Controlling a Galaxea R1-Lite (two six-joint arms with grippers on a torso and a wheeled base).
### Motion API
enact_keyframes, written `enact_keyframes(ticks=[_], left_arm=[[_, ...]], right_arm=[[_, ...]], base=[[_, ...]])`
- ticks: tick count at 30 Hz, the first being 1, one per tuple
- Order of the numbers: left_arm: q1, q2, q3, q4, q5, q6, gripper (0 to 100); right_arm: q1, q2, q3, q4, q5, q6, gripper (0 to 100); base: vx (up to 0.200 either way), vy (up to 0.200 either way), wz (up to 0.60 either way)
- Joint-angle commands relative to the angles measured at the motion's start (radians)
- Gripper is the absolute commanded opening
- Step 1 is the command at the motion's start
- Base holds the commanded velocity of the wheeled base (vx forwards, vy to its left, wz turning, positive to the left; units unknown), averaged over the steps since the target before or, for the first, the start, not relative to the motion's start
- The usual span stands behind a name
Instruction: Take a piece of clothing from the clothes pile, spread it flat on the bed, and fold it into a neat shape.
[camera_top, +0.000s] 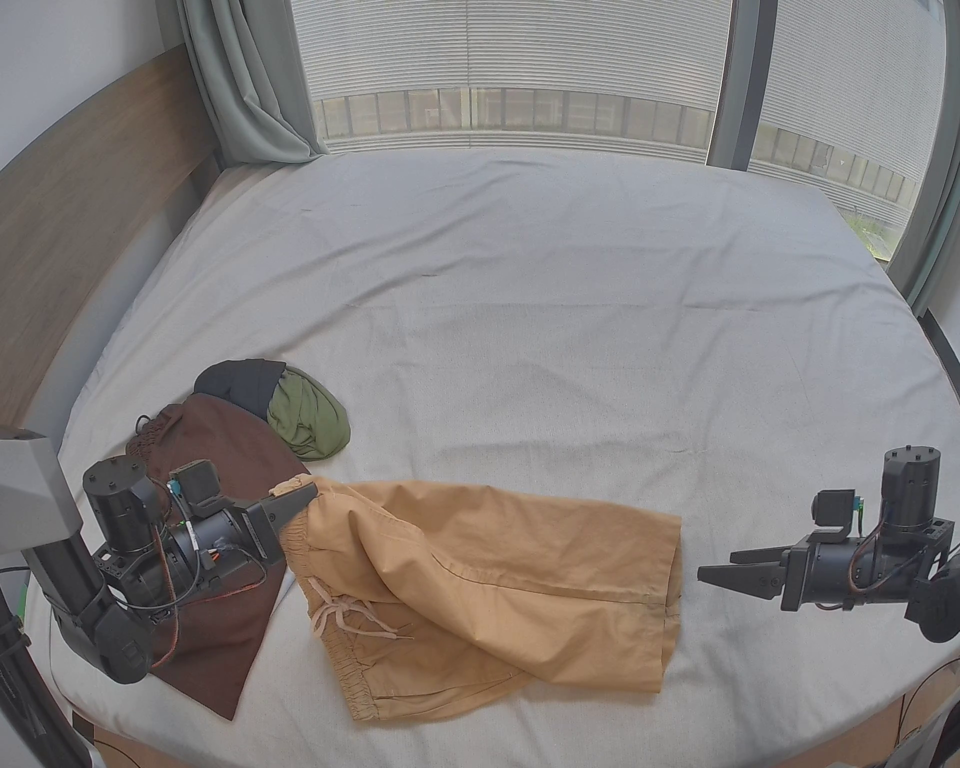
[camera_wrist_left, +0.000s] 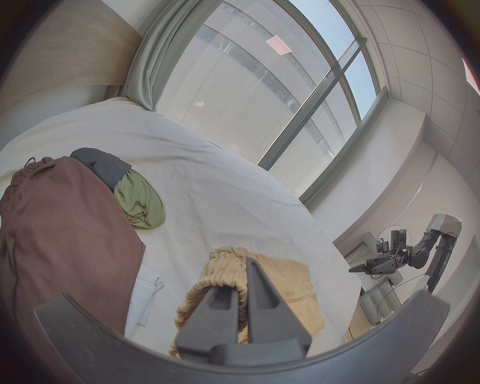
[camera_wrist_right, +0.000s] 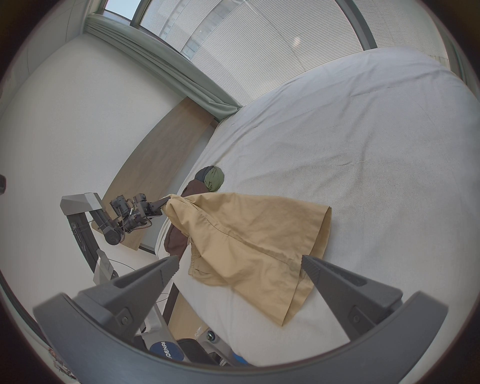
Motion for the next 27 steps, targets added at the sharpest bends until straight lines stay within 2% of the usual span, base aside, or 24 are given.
enact_keyframes(ticks=[1,14,21,27], left_arm=[[0.001,0.006,-0.003,0.000,0.000,-0.001,0],[0.006,0.013,-0.008,-0.001,0.000,-0.001,0],[0.006,0.016,-0.006,0.000,0.000,-0.001,0],[0.006,0.021,-0.006,-0.001,0.000,-0.001,0]], right_arm=[[0.009,0.114,0.016,-0.052,0.000,0.003,100],[0.017,0.298,0.045,-0.250,-0.005,0.023,100],[0.041,0.389,0.049,-0.385,-0.010,0.119,100],[0.046,0.474,0.065,-0.502,-0.016,0.127,100]], base=[[0.000,0.000,0.00],[0.000,0.000,0.00],[0.000,0.000,0.00],[0.000,0.000,0.00]])
